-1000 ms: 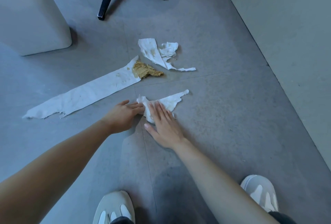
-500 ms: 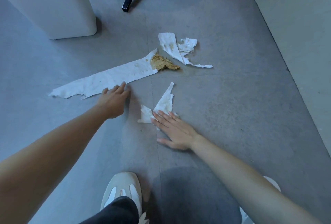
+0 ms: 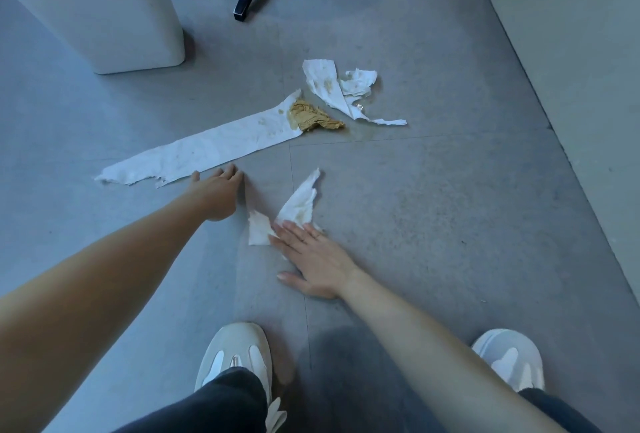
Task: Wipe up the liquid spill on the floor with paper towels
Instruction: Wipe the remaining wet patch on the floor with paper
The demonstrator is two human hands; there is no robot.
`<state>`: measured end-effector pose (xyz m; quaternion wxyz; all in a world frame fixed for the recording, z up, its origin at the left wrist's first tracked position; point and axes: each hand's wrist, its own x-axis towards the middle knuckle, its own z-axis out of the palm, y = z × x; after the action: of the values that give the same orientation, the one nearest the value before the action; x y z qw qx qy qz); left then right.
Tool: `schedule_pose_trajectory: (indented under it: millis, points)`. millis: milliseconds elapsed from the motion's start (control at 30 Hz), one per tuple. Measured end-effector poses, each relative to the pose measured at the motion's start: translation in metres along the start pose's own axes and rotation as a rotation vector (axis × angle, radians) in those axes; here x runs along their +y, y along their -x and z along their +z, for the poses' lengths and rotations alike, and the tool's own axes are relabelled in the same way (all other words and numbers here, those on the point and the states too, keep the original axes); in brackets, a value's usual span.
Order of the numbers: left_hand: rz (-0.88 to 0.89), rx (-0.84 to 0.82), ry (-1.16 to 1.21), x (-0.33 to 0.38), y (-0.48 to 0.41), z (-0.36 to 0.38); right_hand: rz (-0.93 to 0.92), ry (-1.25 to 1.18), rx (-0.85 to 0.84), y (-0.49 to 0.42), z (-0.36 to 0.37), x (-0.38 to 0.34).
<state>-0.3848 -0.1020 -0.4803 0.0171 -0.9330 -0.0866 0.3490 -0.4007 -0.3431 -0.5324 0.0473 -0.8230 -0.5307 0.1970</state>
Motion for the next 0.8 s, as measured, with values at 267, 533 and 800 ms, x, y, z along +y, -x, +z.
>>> schedule_pose_trajectory:
  millis: [267, 533, 800]
  points:
    - [-0.016, 0.102, 0.009, 0.008, -0.001, -0.002, 0.177, -0.005, 0.091, 0.027, 0.005, 0.023]
    - [0.066, 0.141, 0.007, 0.027, -0.017, -0.014, 0.056, 0.047, 0.031, 0.076, 0.016, 0.045]
    - [0.07, 0.08, -0.012, 0.03, -0.016, -0.017, 0.769, -0.088, 0.291, 0.075, -0.004, 0.087]
